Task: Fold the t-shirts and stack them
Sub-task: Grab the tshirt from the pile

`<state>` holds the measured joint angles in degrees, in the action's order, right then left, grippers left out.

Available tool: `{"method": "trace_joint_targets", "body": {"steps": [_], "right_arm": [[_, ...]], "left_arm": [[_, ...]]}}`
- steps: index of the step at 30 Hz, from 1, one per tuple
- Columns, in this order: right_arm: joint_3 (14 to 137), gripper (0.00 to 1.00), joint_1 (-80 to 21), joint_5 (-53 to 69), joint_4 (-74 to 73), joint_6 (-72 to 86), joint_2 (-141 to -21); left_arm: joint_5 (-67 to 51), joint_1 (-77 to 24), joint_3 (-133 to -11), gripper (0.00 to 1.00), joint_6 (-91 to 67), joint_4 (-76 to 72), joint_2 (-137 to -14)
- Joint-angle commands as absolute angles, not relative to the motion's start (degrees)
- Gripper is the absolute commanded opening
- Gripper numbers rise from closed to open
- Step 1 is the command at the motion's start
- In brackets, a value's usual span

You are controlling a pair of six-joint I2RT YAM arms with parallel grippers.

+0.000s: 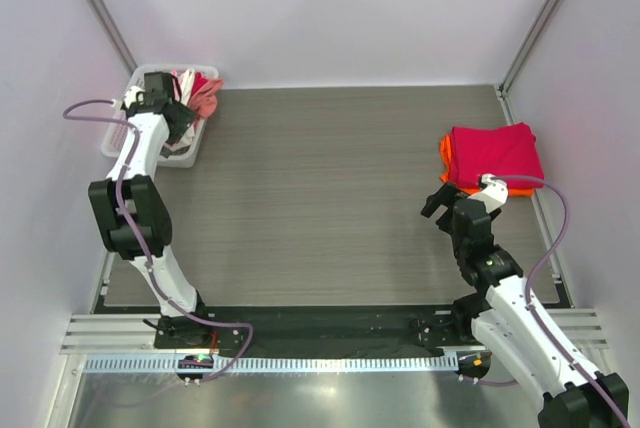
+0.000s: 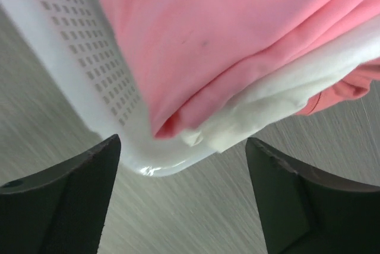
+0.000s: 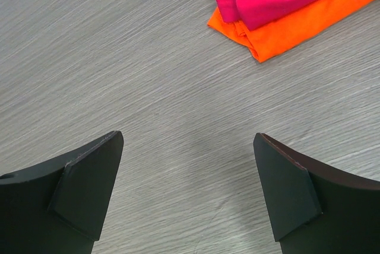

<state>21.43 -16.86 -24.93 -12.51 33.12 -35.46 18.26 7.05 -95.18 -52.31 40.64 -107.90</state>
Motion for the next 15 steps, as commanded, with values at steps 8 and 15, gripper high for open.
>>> {"method": "trace_joint_targets", "body": {"steps": [8,15], "right_arm": [[24.1,0.97,-16.9,-25.6,-11.1,33.4,-38.0],[24.1,0.97,-16.9,-25.5,-11.0,33.1,-37.8]], "left_arm": [[20.4,9.7,-87.8,0.76,-55.5,34.8,-95.5],[18.3,10.6,-93.6,0.59,-57.4,38.5,-103.8]]}}
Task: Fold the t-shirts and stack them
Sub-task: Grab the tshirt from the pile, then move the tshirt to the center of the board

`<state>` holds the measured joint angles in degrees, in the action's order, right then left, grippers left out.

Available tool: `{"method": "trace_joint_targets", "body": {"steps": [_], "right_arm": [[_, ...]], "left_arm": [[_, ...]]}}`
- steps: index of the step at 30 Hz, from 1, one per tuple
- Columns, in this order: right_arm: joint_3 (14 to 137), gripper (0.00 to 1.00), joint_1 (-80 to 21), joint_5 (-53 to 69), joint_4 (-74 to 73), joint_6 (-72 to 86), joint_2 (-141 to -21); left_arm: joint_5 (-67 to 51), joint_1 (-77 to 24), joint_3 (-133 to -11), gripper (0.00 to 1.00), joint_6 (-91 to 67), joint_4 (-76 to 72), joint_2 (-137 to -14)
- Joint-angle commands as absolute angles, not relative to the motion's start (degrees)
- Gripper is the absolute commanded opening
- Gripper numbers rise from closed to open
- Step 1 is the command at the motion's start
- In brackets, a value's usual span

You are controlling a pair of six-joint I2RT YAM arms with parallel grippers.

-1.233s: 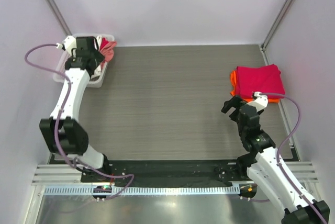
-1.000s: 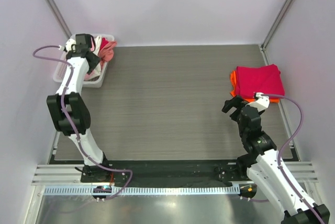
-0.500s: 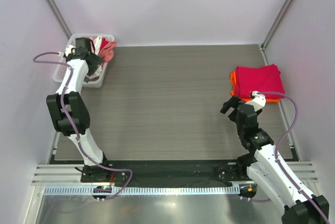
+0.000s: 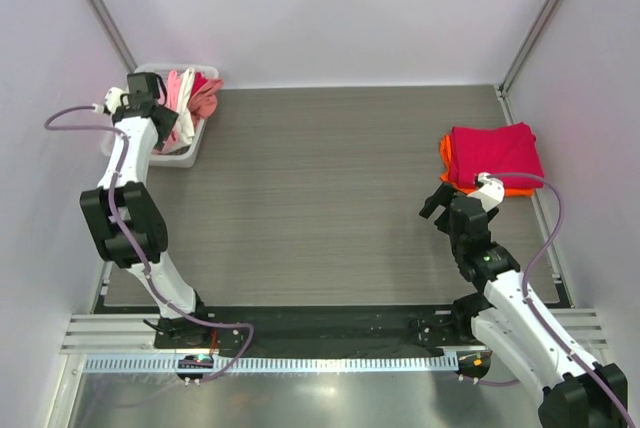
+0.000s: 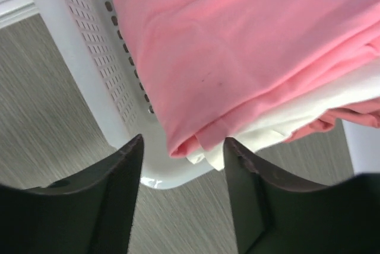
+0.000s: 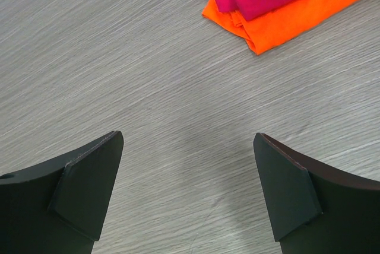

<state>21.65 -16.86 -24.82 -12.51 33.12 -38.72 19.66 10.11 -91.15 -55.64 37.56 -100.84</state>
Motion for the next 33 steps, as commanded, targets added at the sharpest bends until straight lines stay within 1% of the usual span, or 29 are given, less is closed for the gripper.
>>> {"method": "trace_joint_targets", "body": {"steps": [1,3,5,6,8,9,10,11,12,14,18,19,21,22,28,29,31,33], "right_arm": [[23.9,0.97,-17.0,-25.6,-11.1,33.0,-37.5],[23.7,0.97,-16.9,-25.6,-11.0,33.0,-37.1],[23.6,0.97,-17.0,-25.8,-11.0,33.1,-36.6],[23.6,0.97,-17.0,-25.8,-11.0,33.0,-36.6],[23.6,0.97,-16.9,-25.8,-11.0,33.0,-36.7],[23.6,0.97,-16.9,-25.7,-11.0,33.0,-36.7],[23.6,0.97,-16.9,-25.7,-11.0,33.0,-36.7],[23.6,0.98,-16.9,-25.6,-11.1,33.0,-36.8],[23.6,0.97,-17.0,-25.6,-11.1,33.0,-36.8],[23.6,0.97,-16.9,-25.6,-11.0,33.0,-36.8],[23.6,0.98,-16.9,-25.7,-11.0,33.0,-36.9],[23.6,0.97,-16.9,-25.6,-11.0,33.0,-36.9],[23.6,0.98,-17.0,-25.7,-11.0,33.0,-36.8],[23.6,0.97,-16.9,-25.8,-11.1,33.0,-36.7],[23.6,0.97,-16.9,-25.7,-11.0,33.0,-36.7],[23.6,0.97,-16.9,-25.8,-11.0,33.0,-36.7],[23.6,0.97,-16.9,-25.7,-11.0,32.9,-36.6],[23.6,0.98,-16.9,-25.8,-11.0,33.0,-36.7]], "left_arm": [[18.1,10.7,-93.7,0.55,-57.7,38.3,-104.3],[17.0,10.8,-93.6,0.52,-58.3,36.7,-105.6],[16.2,10.9,-94.2,0.52,-58.9,36.7,-107.2],[14.9,11.2,-95.3,0.48,-58.8,36.9,-107.7],[15.0,11.5,-96.5,0.38,-58.8,38.7,-108.6],[15.4,11.6,-96.9,0.3,-58.6,39.1,-108.6],[16.4,11.7,-97.0,0.13,-58.5,39.3,-108.5],[16.9,12.0,-96.9,0.05,-58.4,39.0,-108.2],[17.4,12.2,-96.9,0.0,-58.4,39.1,-107.3],[18.1,12.6,-96.5,0.0,-58.2,39.5,-106.2],[18.4,12.1,-93.3,0.0,-57.7,37.8,-99.3],[18.5,12.0,-92.6,0.0,-57.4,37.3,-95.7],[19.0,11.9,-90.4,0.0,-57.3,36.5,-92.0],[18.5,11.9,-89.3,0.0,-57.3,35.9,-87.9],[8.5,11.7,-79.5,0.0,-60.3,29.9,-73.5],[7.2,11.1,-78.6,0.0,-60.8,28.4,-69.4],[5.1,9.3,-79.4,0.0,-60.9,28.1,-65.9],[5.0,3.6,-81.0,0.0,-59.5,26.8,-62.3]]}}
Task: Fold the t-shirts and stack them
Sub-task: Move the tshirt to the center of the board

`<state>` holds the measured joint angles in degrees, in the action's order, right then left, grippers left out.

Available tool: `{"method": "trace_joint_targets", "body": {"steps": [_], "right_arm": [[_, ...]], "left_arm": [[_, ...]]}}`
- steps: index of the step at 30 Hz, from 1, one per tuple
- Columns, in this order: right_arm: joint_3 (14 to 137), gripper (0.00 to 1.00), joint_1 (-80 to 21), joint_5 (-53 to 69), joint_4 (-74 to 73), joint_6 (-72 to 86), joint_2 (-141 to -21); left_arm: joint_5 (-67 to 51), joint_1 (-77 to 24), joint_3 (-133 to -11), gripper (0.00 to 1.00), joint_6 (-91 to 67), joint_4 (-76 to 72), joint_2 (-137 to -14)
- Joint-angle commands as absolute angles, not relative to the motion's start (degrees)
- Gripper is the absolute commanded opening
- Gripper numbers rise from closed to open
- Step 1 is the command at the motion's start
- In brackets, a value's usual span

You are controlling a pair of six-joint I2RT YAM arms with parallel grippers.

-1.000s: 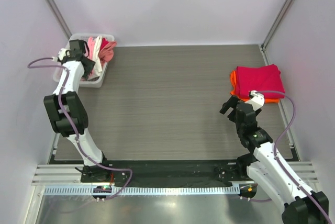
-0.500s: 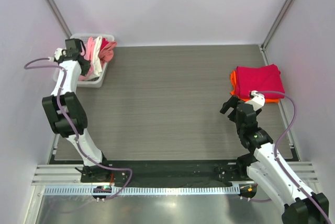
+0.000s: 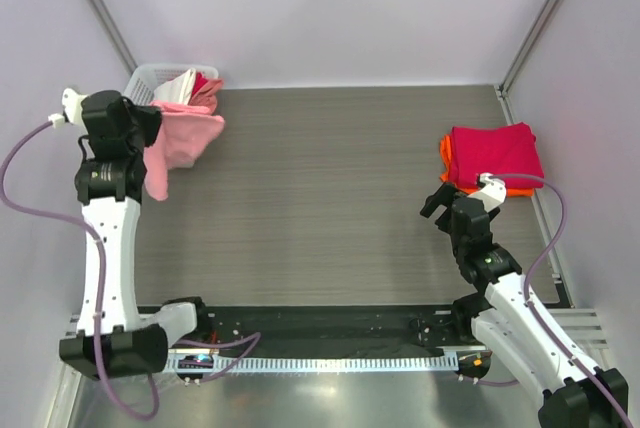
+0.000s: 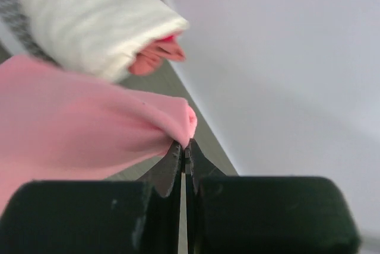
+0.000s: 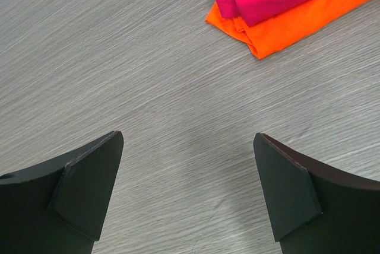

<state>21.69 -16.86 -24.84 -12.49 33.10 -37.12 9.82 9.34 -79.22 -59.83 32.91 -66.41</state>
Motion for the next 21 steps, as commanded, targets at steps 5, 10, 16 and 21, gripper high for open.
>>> {"method": "trace_joint_targets", "body": {"steps": [5,10,16,21], "right_arm": [[23.6,0.97,-16.9,-26.3,-11.0,33.0,-36.6],[23.4,0.97,-16.8,-26.9,-11.3,33.1,-35.6],[22.9,0.98,-16.9,-27.6,-11.9,33.2,-33.1],[22.6,0.97,-16.9,-27.7,-12.2,33.3,-32.2]], "left_arm": [[11.1,-22.5,-89.7,0.0,-57.4,24.7,-65.1],[7.0,-35.8,-103.5,0.0,-55.7,25.5,-81.0],[3.3,-35.9,-107.0,0.0,-54.3,31.8,-84.6],[10.3,-35.9,-73.4,0.48,-55.8,26.7,-71.0]]}}
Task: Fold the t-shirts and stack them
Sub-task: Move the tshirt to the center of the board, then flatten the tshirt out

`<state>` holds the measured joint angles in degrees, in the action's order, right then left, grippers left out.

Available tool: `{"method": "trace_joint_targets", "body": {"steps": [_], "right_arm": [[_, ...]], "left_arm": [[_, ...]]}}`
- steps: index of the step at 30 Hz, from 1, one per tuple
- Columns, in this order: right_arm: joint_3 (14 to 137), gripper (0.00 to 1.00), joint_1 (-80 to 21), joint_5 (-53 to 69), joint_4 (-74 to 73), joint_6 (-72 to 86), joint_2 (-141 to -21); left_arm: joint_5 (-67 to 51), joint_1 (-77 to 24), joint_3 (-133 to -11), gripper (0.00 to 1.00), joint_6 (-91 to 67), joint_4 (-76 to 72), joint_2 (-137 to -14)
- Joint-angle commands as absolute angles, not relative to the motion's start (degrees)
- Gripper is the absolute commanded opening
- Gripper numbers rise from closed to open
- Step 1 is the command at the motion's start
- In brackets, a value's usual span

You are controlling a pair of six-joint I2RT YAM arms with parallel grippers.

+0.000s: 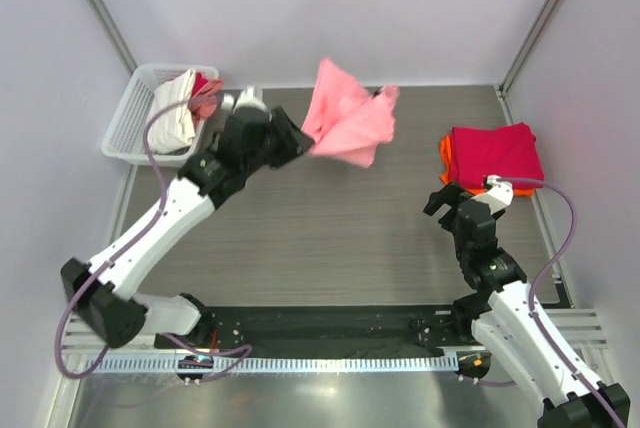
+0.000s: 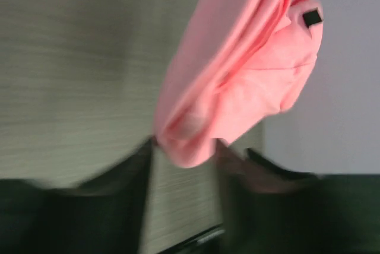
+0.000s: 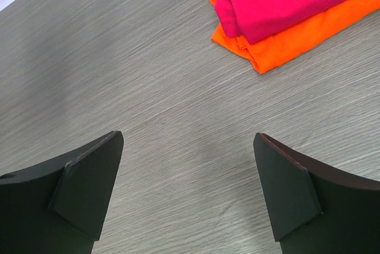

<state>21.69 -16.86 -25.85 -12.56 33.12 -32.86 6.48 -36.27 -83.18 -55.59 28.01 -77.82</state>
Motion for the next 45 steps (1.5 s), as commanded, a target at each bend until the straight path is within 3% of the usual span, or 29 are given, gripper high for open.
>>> {"method": "trace_joint_targets", "body": {"steps": [1,2,3,5,9,12,18,21,29,38,41,42,43,45], "right_arm": [[22.6,0.97,-16.9,-27.8,-12.2,33.4,-32.0],[22.6,0.97,-16.9,-27.5,-12.3,33.4,-32.0],[22.6,0.97,-16.9,-27.3,-12.4,33.4,-32.0],[22.8,0.97,-16.9,-26.7,-12.3,33.2,-32.1],[24.6,0.95,-16.9,-21.0,-9.6,30.5,-34.6],[29.7,0.83,-16.9,-15.1,-9.4,31.5,-42.1],[42.2,0.56,-17.1,8.2,-5.6,35.4,-65.1],[48.0,0.49,-18.5,13.8,-4.6,36.1,-78.0],[59.4,0.52,-25.1,12.1,-9.3,37.4,-98.0],[63.2,0.5,-26.2,4.3,-13.0,39.0,-104.2],[61.8,0.33,-26.5,2.9,-12.5,38.3,-103.6],[61.7,0.14,-26.5,3.2,-12.5,37.7,-103.9],[61.6,0.05,-26.5,3.9,-12.6,37.4,-104.2],[60.3,0.01,-26.5,4.9,-12.2,36.8,-103.7]], "left_arm": [[10.1,-35.9,-62.7,0.77,-55.7,25.5,-69.3],[10.1,-35.9,-59.1,0.99,-55.5,25.9,-66.5],[10.6,-36.0,-55.6,1.0,-55.3,27.0,-65.4],[12.8,-36.1,-48.5,1.0,-54.8,28.0,-62.9],[15.2,-36.1,-45.6,1.0,-50.8,28.3,-57.4],[20.0,-36.1,-47.8,1.0,-48.1,28.5,-57.7],[20.8,-35.0,-57.1,1.0,-43.9,26.1,-70.3],[17.7,-33.7,-61.2,0.94,-42.9,26.6,-79.7],[15.3,-32.7,-69.5,0.9,-40.9,26.3,-93.4],[14.6,-30.7,-76.2,0.8,-40.9,28.1,-102.0],[14.3,-30.7,-77.1,0.75,-40.4,27.7,-103.4],[14.2,-30.8,-77.7,0.69,-40.4,27.7,-104.0],[13.8,-30.7,-78.0,0.66,-40.4,27.8,-104.4],[12.6,-30.7,-78.7,0.61,-40.6,27.8,-106.1]]}}
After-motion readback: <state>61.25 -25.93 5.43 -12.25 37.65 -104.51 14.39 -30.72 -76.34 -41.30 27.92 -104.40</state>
